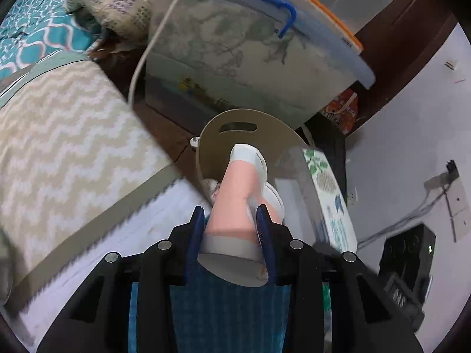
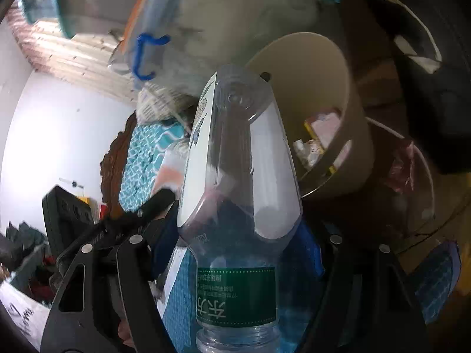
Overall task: Collect trash
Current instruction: 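Carry cup and bottle to the beige bin and release both, then grasp the green wrapper with the left gripper while the right grasps the bread slice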
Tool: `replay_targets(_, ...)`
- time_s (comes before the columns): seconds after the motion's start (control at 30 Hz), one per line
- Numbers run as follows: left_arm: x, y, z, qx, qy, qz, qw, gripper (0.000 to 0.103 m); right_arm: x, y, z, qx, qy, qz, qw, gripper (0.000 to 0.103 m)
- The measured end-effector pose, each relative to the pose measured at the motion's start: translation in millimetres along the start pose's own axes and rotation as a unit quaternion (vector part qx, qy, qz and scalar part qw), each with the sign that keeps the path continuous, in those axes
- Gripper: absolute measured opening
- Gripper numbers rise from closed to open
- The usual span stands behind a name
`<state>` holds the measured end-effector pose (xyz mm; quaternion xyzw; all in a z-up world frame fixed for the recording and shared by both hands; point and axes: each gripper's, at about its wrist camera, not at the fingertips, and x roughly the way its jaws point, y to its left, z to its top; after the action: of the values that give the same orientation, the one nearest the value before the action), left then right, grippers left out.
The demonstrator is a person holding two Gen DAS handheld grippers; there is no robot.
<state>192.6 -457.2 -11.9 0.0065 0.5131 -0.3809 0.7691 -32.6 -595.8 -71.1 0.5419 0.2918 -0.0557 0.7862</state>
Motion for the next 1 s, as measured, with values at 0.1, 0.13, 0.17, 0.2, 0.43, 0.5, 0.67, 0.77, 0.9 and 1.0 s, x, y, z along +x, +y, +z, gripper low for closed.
replay_targets(0.1, 21, -9, 13, -0.005, 0.004, 0.016, 0.9999, 0.056, 1, -11, 4, 0.022, 0.004, 0.001, 1.000, 0.079)
replay_targets(0.13, 24, -11, 15, -0.009, 0.004, 0.018, 0.9998, 0.064, 3, -11, 5, 0.024, 0.003, 0.000, 1.000, 0.082)
replay_targets(0.17, 25, -12, 17, -0.016, 0.000, 0.022, 0.9996, 0.070, 1, -11, 6, 0.022, -0.002, -0.001, 1.000, 0.082)
replay_targets(0.2, 24, -13, 18, -0.017, -0.004, 0.022, 0.9996, 0.070, 3, -8, 9, 0.017, -0.007, -0.002, 1.000, 0.082)
replay_targets(0.43, -24, -9, 3, -0.005, -0.043, 0.017, 0.9989, 0.070, -6, 5, 6, -0.012, -0.031, -0.005, 0.999, 0.083)
replay_targets(0.5, -48, -1, -10, -0.009, -0.059, 0.010, 0.9982, 0.070, -7, 7, 2, -0.014, -0.033, -0.007, 0.999, 0.083)
replay_targets(0.67, -118, 27, -58, -0.014, -0.101, 0.016, 0.9947, 0.070, -12, 22, -4, -0.034, -0.042, -0.012, 0.998, 0.083)
replay_targets(0.77, -161, 44, -92, -0.017, -0.130, 0.025, 0.9910, 0.071, -18, 38, -11, -0.058, -0.051, -0.012, 0.997, 0.083)
replay_targets(0.9, -219, 72, -134, -0.041, -0.183, 0.055, 0.9808, 0.070, -23, 65, -27, -0.097, -0.058, -0.010, 0.994, 0.083)
replay_targets(1.0, -266, 109, -167, -0.098, -0.225, 0.095, 0.9647, 0.070, -17, 89, -46, -0.135, -0.043, -0.002, 0.990, 0.083)
